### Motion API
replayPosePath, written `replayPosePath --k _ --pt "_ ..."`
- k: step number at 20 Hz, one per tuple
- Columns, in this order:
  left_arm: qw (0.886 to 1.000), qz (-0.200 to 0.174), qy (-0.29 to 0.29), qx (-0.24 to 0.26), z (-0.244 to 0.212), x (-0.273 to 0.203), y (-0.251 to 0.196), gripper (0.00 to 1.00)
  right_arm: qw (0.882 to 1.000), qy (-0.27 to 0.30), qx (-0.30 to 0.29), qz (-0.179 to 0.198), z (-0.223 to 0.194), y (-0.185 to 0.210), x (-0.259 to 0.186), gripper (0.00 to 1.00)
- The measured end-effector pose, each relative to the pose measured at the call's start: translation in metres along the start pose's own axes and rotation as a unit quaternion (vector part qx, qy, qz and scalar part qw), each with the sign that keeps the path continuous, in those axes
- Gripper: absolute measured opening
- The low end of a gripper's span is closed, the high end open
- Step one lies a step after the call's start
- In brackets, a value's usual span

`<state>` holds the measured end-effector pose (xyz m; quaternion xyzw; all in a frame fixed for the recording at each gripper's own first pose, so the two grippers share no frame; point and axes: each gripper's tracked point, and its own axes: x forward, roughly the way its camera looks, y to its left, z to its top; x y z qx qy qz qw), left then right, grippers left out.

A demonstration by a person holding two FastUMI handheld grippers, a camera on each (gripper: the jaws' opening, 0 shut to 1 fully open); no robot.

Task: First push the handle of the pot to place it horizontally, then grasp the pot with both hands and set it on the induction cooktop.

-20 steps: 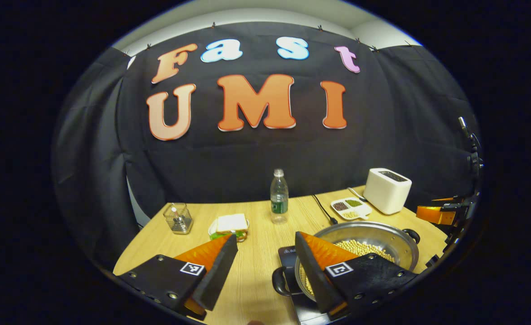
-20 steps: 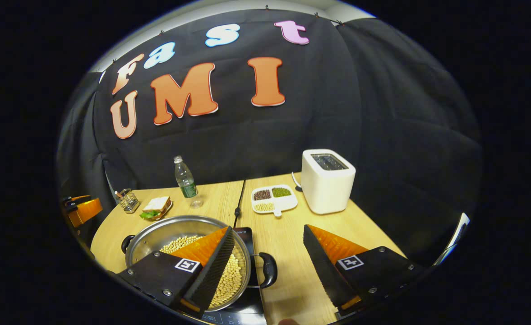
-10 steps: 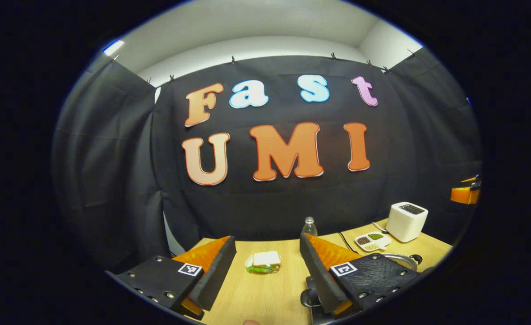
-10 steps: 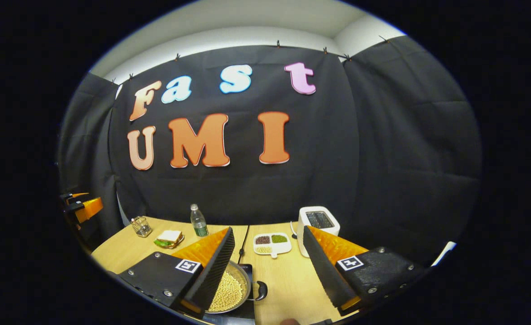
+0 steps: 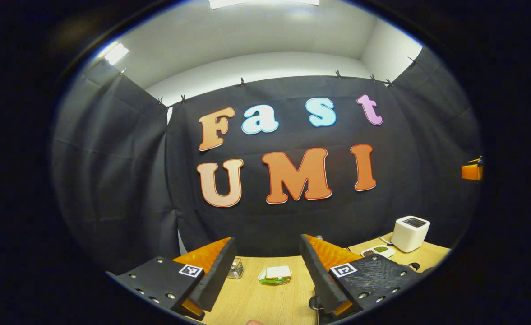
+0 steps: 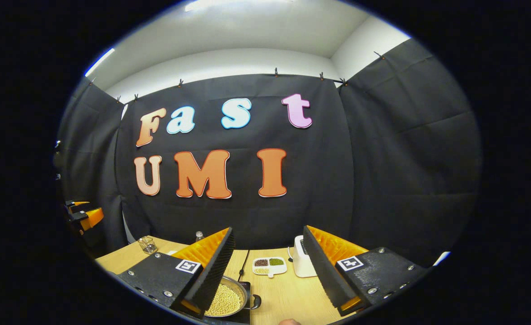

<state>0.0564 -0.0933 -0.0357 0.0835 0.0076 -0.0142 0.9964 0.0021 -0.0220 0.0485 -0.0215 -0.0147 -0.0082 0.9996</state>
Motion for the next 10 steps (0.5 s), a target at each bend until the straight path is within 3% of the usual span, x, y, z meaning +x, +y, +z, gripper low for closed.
replayPosePath --k 4,6,10 --pt "1.000 -0.012 0.002 -0.004 -0.001 -0.002 -0.012 0.89 1.000 -0.002 0.004 0.000 -0.002 -0.004 -0.001 0.94" --pt "1.000 -0.009 0.003 0.003 -0.001 -0.002 -0.009 0.84 1.000 0.002 0.005 -0.002 -0.006 -0.007 0.000 0.94" --pt "1.000 -0.009 0.010 0.003 -0.008 -0.006 -0.007 0.89 1.000 -0.002 0.004 -0.006 -0.006 -0.009 -0.003 0.94"
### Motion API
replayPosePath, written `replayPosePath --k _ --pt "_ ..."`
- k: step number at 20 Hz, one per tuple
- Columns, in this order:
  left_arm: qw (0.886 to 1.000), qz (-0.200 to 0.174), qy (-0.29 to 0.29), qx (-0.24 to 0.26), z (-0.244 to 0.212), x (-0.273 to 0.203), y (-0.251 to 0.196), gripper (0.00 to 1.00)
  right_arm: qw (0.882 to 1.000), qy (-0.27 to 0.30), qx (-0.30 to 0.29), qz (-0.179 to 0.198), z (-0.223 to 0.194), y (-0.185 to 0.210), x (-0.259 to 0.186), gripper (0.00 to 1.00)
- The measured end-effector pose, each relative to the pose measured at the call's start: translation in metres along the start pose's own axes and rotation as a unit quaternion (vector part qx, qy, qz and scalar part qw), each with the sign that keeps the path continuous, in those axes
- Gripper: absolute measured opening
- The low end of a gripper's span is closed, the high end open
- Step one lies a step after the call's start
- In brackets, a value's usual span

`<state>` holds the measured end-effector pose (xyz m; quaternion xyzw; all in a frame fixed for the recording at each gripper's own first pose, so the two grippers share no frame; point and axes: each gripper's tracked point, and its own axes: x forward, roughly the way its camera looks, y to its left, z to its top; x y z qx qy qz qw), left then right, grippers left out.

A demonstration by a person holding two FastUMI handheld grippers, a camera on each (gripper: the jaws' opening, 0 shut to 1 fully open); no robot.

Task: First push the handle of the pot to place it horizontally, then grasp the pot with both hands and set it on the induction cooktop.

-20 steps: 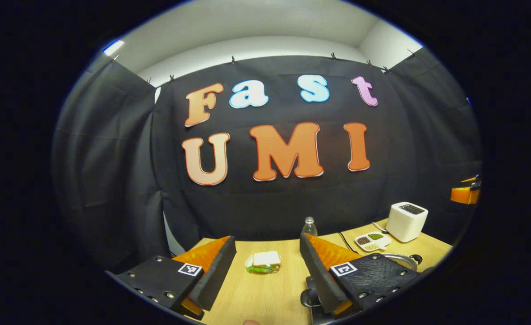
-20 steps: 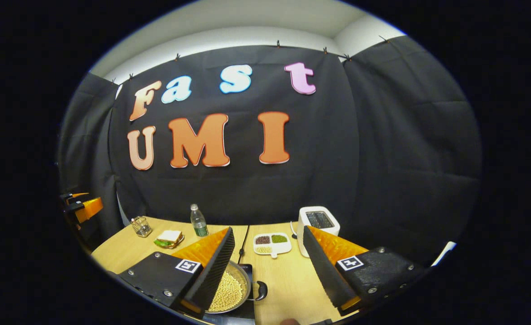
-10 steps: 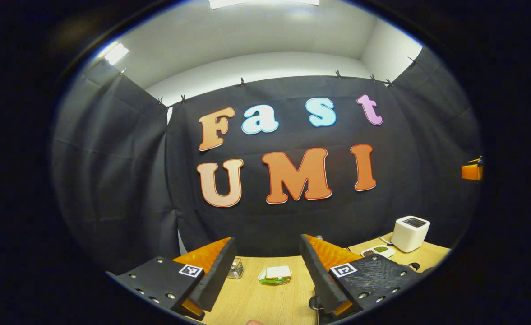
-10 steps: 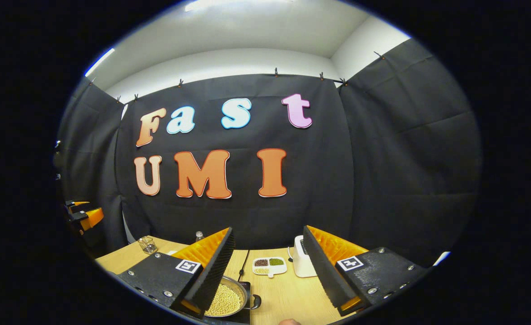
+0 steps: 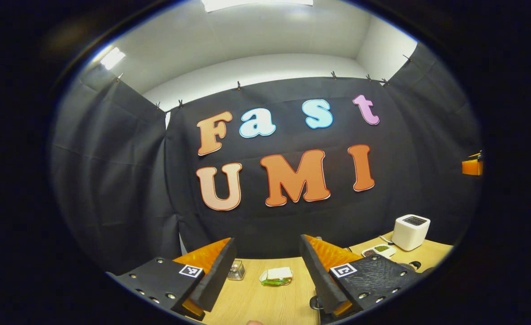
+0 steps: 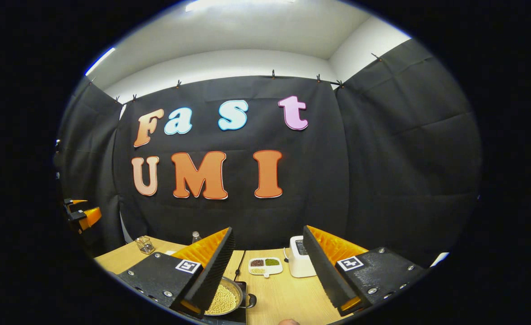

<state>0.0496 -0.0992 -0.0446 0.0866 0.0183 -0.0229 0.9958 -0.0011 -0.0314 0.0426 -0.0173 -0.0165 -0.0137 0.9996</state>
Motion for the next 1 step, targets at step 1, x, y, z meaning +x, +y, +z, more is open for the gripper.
replayPosePath --k 1 --pt "0.999 -0.016 0.015 -0.030 -0.0035 -0.0023 -0.0049 0.87 1.000 -0.002 0.000 0.000 0.0010 0.0005 -0.0006 0.94"
